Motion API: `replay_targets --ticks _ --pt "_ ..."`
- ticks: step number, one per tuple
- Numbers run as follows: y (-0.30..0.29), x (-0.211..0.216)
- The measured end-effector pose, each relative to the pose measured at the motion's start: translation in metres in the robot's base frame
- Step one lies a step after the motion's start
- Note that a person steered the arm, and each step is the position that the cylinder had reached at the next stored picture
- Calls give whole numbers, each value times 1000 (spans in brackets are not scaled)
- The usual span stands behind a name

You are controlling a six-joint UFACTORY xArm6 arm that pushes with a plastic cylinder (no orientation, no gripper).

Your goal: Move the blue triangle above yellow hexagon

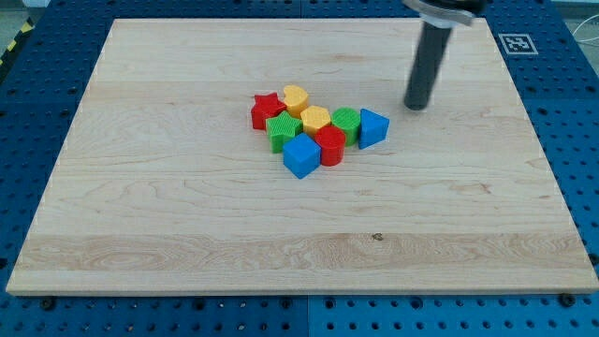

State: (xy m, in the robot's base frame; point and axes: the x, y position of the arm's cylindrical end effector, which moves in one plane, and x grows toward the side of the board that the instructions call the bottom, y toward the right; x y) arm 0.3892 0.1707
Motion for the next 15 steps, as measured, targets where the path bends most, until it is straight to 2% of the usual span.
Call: replay_targets --ticks 1,2,3,7,11,15 --pt "15 54" --pt "5 94" --pt "-26 94" --pt "-89 30" --pt "-57 -33" --pt "-77 -43"
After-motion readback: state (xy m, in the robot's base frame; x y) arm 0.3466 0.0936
